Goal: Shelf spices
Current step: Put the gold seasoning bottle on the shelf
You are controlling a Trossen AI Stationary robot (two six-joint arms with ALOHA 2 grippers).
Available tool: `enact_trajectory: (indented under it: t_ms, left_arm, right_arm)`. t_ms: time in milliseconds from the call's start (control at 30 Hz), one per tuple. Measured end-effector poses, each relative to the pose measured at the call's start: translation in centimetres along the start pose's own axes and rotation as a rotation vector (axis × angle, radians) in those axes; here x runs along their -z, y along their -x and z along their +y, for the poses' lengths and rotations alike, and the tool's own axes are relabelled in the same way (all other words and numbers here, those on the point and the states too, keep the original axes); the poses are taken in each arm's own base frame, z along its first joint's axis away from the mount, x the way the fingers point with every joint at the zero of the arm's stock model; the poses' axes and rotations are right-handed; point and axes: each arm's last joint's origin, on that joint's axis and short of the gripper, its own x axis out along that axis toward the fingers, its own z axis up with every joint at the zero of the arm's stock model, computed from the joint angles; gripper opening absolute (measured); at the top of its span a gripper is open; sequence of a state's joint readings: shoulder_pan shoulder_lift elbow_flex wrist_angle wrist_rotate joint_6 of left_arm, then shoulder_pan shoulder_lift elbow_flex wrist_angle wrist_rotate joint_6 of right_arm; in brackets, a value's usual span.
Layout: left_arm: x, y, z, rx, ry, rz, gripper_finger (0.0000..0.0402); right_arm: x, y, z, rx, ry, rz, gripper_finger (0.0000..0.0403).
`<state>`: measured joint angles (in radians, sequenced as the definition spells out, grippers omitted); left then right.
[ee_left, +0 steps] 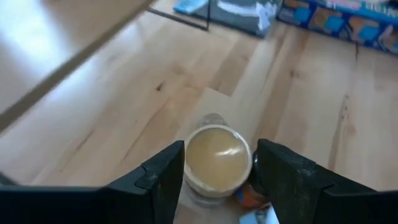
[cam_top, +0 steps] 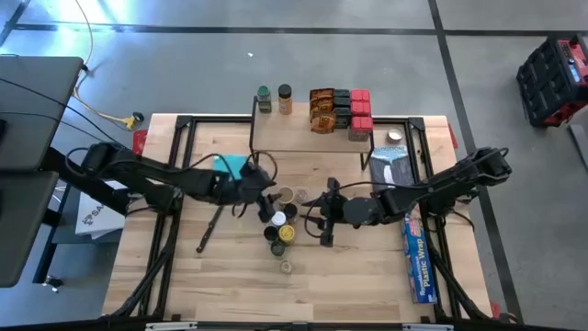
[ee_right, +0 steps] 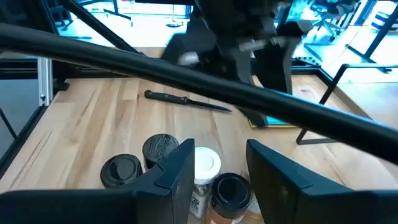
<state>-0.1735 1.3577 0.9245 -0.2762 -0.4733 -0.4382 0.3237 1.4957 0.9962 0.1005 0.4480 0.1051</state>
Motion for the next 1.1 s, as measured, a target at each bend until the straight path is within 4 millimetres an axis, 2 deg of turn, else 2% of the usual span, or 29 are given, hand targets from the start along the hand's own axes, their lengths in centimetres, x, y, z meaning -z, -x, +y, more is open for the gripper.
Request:
enact_trajectory:
  t_ms: [167, 300, 500, 667, 900, 1100]
  left_arm:
    - [0.1, -2.5, 0.4, 0.076, -0.071, 0.052, 0.0181]
    - [0.9, -4.2, 0.5, 0.032, -0.097, 0.097, 0.0165]
    - [1.4, -4.8, 1.2, -0.014, -0.108, 0.154, 0.0142]
    - [1.5, -3.4, 1.8, -0.036, -0.116, 0.201, 0.0127]
    - [1.8, 0.1, 3.1, -0.074, -0.073, 0.298, 0.0123]
    - [1.2, 2.7, 3.3, -0.070, -0.043, 0.235, 0.0123]
  right_arm:
    - [0.2, 0.0, 0.0, 0.005, 0.006, 0.014, 0.0140]
    - [0.6, 0.0, -0.1, 0.010, -0.011, 0.053, 0.0140]
    - [1.3, 0.1, -0.1, 0.008, -0.051, 0.122, 0.0140]
    - [1.6, 0.2, 0.1, 0.005, -0.058, 0.150, 0.0140]
    - [1.6, 0.4, 0.4, -0.006, -0.052, 0.148, 0.0140]
    - [1.6, 0.4, 0.4, -0.005, -0.052, 0.148, 0.0140]
